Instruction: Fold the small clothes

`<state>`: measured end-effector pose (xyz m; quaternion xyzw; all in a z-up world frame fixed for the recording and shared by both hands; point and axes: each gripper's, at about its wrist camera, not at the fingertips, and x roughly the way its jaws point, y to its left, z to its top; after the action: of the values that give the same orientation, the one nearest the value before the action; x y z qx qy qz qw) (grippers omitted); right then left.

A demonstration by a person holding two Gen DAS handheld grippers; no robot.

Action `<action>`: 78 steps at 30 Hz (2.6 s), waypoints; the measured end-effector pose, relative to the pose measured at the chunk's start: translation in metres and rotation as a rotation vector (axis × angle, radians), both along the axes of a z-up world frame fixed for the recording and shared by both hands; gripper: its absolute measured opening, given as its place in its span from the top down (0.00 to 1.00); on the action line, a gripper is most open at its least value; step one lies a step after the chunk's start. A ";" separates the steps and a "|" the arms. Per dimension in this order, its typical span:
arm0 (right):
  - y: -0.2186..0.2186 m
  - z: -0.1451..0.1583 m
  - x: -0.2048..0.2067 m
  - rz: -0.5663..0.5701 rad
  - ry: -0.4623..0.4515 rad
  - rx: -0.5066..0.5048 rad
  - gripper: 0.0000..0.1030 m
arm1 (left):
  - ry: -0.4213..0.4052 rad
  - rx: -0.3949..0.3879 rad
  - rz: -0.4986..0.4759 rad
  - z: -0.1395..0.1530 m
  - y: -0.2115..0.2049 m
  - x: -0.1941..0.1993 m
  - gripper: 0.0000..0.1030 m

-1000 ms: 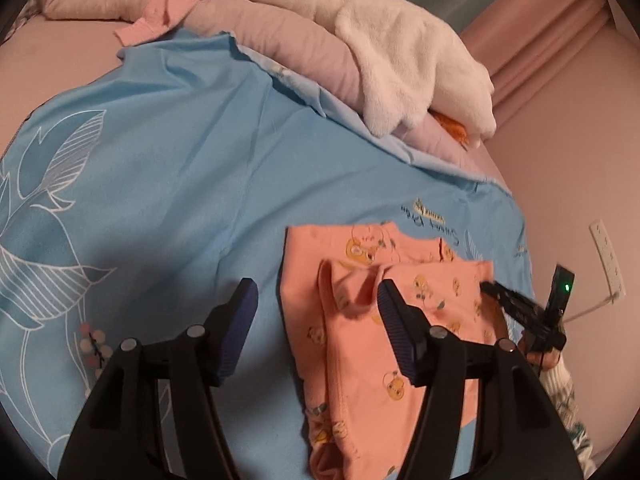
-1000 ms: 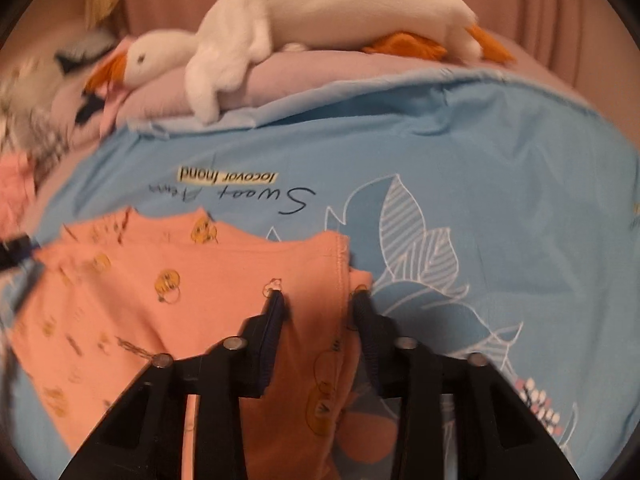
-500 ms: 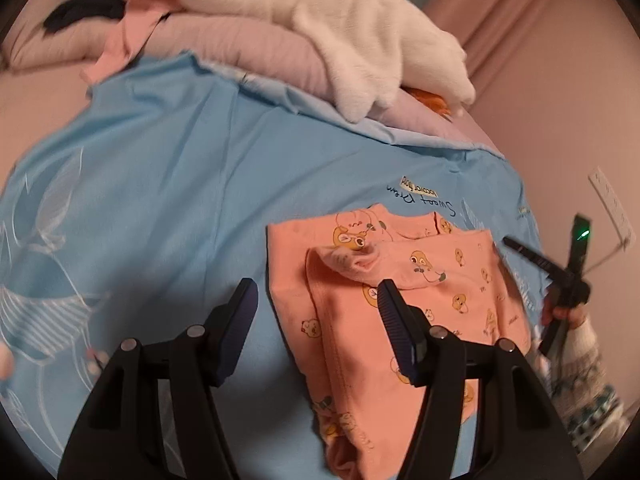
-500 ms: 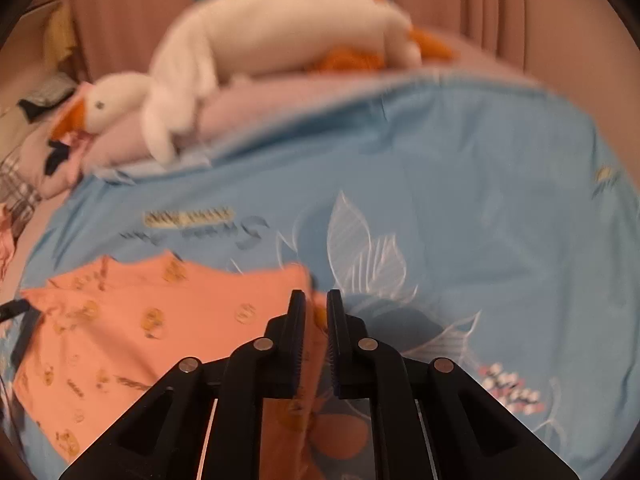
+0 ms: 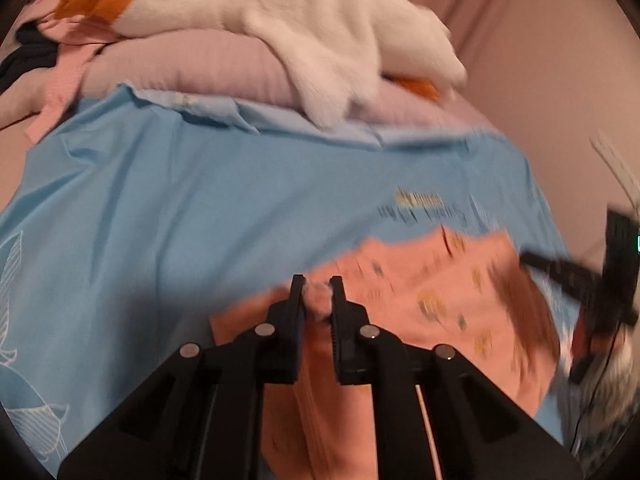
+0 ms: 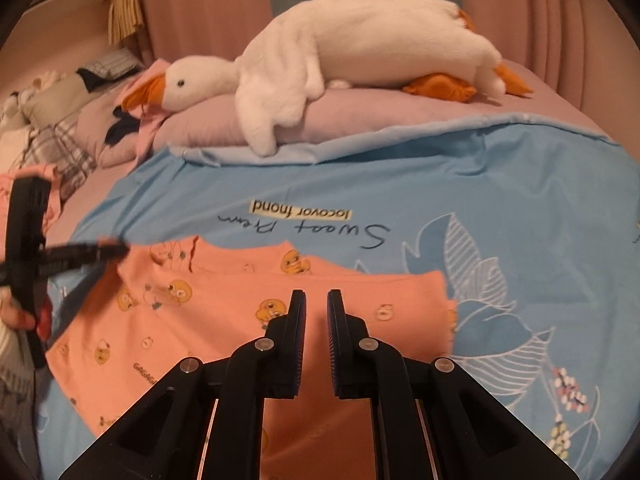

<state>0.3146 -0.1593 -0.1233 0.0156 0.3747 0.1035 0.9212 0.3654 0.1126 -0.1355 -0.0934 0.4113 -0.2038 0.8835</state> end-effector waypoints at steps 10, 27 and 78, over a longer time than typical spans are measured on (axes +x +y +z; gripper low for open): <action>0.009 -0.018 0.016 -0.011 0.057 -0.065 0.92 | 0.079 0.168 0.281 -0.005 0.035 0.008 0.74; 0.105 -0.038 0.058 0.586 0.145 -0.283 0.56 | 0.124 0.034 -0.084 -0.008 -0.018 -0.056 0.53; -0.076 -0.021 -0.130 -0.110 0.176 0.459 0.49 | 0.148 -0.223 0.158 0.015 0.013 -0.162 0.28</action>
<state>0.1847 -0.2349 -0.1445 0.2538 0.4185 0.1337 0.8617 0.2032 0.1261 -0.1202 -0.2379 0.4416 -0.1708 0.8481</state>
